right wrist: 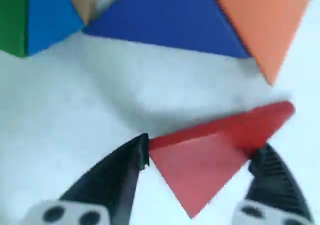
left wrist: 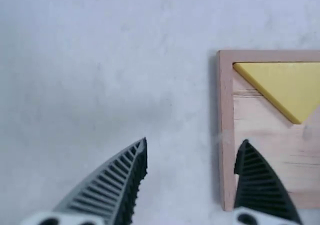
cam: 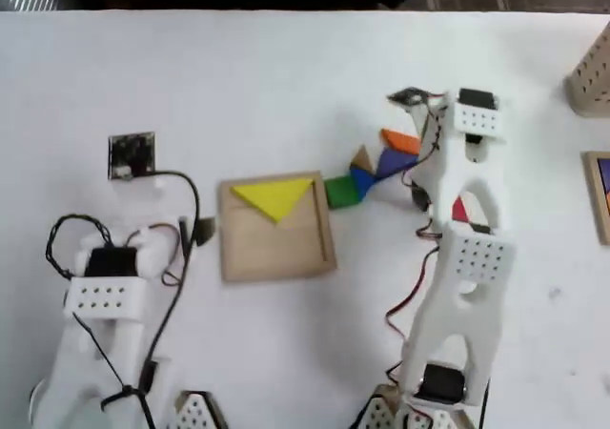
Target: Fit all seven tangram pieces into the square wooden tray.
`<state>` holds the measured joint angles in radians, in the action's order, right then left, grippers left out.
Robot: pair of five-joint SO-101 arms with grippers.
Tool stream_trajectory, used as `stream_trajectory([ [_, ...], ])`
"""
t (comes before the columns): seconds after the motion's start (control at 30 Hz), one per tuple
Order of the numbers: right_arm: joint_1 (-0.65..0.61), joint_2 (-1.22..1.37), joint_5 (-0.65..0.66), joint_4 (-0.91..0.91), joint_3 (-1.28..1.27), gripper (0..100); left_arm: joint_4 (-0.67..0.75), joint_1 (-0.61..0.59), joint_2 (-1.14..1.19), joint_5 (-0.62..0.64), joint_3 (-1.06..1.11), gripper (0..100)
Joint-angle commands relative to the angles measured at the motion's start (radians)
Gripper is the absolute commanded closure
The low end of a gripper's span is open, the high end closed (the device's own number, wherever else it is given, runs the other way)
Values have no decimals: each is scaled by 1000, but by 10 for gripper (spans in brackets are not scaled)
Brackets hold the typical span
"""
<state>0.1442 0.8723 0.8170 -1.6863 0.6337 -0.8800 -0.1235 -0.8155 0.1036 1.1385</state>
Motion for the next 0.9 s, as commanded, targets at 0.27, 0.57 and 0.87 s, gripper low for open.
stream_trajectory([
  [0.27, -27, -39, -535, 53, 6, 565, 25, -2, -25, -14, -8, 710],
  [0.57, -71, 24, -652, 65, 15, 706, 25, -4, -25, -14, -8, 710],
  [0.87, 5, 22, -540, 22, -9, 678, 25, -4, -25, -15, -8, 710],
])
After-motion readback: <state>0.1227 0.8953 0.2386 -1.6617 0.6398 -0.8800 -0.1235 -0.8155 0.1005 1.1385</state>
